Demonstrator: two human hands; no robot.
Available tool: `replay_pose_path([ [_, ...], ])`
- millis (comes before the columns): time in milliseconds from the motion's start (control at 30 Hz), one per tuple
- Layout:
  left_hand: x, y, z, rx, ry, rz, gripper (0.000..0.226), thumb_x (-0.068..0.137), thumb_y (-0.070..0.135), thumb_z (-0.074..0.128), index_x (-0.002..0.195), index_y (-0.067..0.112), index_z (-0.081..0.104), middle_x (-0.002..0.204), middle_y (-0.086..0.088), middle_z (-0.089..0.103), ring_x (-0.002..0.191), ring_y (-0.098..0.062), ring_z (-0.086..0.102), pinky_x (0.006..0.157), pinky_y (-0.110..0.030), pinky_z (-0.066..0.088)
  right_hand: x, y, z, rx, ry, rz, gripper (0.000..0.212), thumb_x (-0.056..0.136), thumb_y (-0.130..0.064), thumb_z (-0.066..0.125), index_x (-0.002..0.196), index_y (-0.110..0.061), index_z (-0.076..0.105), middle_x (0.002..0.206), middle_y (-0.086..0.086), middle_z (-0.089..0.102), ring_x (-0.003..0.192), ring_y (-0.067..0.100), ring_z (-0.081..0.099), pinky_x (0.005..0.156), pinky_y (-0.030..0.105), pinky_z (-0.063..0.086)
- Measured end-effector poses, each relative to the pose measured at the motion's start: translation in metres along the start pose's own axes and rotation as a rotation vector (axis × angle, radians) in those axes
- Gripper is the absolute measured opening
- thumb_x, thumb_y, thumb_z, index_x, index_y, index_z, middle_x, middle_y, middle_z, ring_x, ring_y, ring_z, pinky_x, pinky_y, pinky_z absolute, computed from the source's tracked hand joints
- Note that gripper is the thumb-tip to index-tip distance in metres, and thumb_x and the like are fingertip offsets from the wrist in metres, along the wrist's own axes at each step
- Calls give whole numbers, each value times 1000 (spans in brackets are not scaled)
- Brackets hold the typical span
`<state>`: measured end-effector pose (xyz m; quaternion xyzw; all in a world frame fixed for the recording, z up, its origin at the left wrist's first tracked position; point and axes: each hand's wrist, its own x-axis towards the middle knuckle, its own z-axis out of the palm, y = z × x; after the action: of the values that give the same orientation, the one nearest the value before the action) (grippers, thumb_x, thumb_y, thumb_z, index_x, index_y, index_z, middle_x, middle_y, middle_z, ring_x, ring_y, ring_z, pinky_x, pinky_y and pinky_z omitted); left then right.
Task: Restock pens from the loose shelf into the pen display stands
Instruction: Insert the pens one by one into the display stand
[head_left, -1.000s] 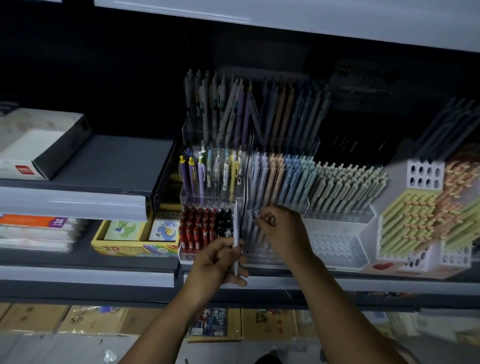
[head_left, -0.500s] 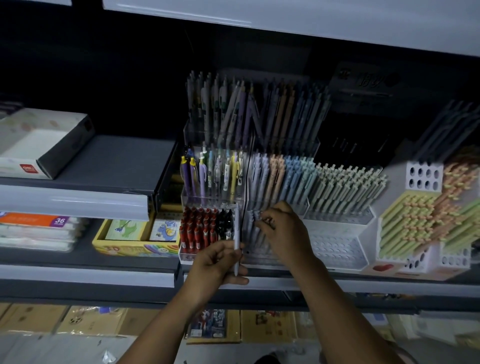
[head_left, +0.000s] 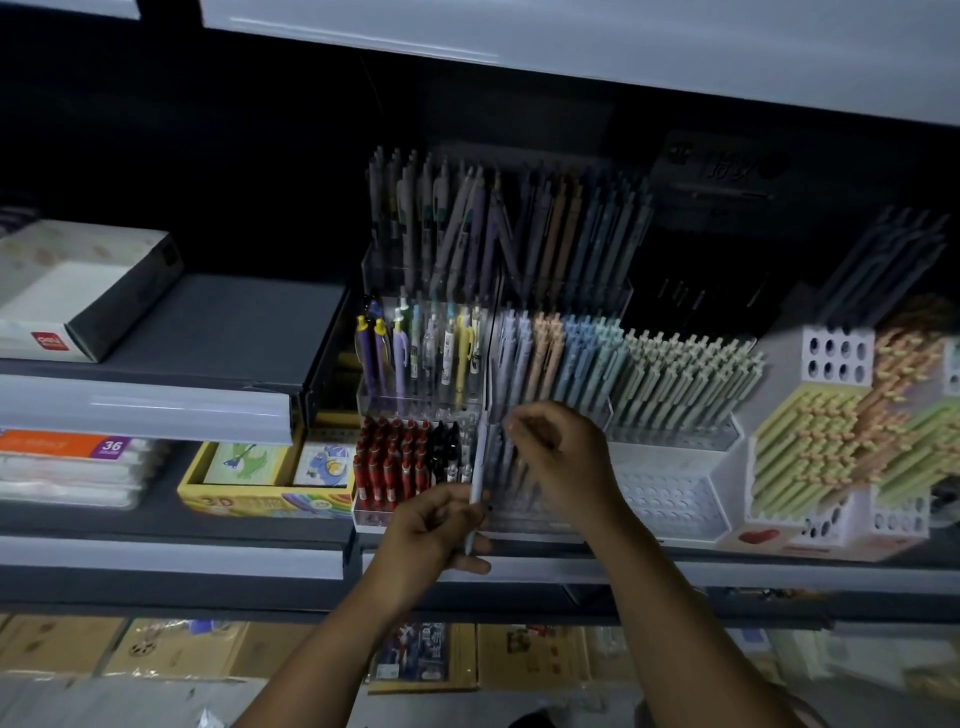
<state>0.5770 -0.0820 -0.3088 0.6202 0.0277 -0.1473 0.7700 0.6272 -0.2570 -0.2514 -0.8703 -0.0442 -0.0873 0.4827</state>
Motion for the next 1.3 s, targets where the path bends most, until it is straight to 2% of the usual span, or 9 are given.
replay_pose_path([
  [133,1,-3,0,45,-11,3,18,98,5,60,112,-5,66,88,-17,67,76,-28,71,65,-40,64,-1,-17,-7,232,-174,111,12,93,-23,71,102,-15,74,69,-1,71,59,9,63,57,26,52],
  [267,0,-4,-1,108,-35,20,16,100,6,58,111,-2,67,84,-17,67,74,-24,71,63,-35,62,1,-12,-6,272,-160,128,8,91,-16,73,97,-10,74,68,2,71,59,12,63,56,28,52],
  [400,1,-8,-5,158,-2,18,15,100,5,58,112,2,66,84,-18,66,72,-23,71,60,-31,59,1,-3,-8,313,-73,142,5,93,-15,71,96,-11,74,68,10,70,57,28,63,55,40,56],
  [533,2,-10,-11,246,56,20,11,101,4,58,109,8,65,87,-17,69,67,-20,68,59,-34,57,3,3,-11,327,34,142,3,93,-12,70,95,-11,72,63,-3,68,54,10,61,53,25,52],
  [600,2,-9,-12,322,85,24,12,101,4,57,106,12,65,88,-19,69,65,-15,67,58,-31,56,4,7,-12,327,71,125,4,94,-9,68,96,-9,72,62,-3,66,52,9,59,51,22,49],
  [800,0,-6,-14,538,103,121,22,99,1,58,98,22,64,88,-15,69,63,-1,61,58,-16,49,7,25,-6,97,113,14,6,93,-17,71,97,-20,69,78,-6,68,69,10,67,65,25,55],
  [967,-1,-10,-16,645,69,172,23,97,0,59,98,22,65,86,-3,66,74,-5,62,70,-21,50,3,28,4,30,88,-73,7,92,-17,72,95,-20,68,82,-9,67,74,5,66,67,15,51],
  [1167,-2,-13,-15,635,71,156,23,97,0,60,101,22,66,85,-1,64,75,-11,62,73,-30,54,5,27,8,-41,66,-167,7,93,-20,71,96,-14,69,78,-3,67,68,7,64,64,19,51],
  [1300,-2,-13,-15,661,85,158,21,97,2,60,102,21,66,87,1,65,74,-6,62,72,-25,53,7,25,8,-63,59,-193,6,93,-18,71,97,-14,70,80,-2,68,70,7,65,65,19,51],
])
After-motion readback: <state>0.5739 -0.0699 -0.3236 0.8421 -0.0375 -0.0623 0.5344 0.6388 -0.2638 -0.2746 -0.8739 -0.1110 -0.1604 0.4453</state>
